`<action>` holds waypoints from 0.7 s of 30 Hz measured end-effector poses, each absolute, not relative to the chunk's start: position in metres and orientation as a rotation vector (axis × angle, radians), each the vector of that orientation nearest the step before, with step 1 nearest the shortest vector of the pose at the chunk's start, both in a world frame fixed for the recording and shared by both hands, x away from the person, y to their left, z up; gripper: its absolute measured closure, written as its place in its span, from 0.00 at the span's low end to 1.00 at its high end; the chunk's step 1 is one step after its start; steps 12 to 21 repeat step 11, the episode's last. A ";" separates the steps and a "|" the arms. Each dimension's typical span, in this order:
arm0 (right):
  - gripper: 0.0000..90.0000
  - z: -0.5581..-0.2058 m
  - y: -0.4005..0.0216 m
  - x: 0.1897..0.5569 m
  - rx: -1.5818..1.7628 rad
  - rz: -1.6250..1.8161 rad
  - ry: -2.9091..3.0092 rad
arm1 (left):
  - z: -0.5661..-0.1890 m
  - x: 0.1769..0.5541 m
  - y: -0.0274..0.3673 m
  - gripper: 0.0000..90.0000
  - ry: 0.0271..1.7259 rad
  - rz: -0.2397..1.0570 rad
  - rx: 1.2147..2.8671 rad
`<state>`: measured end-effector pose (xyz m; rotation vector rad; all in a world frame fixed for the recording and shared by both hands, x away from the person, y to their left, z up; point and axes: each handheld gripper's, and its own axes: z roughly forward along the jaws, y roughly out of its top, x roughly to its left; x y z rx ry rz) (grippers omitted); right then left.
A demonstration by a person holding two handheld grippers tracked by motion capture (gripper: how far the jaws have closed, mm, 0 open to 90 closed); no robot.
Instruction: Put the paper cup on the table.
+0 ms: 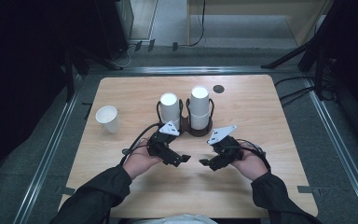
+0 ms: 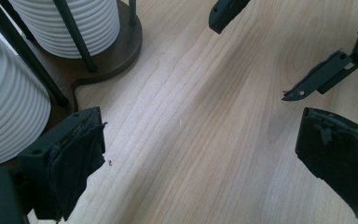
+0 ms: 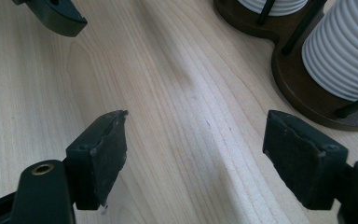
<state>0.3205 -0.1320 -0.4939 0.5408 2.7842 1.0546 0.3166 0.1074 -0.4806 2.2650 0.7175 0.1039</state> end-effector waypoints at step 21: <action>0.24 -0.494 -0.132 0.321 0.551 1.064 2.784 | -0.483 0.318 0.107 0.02 0.727 0.099 2.275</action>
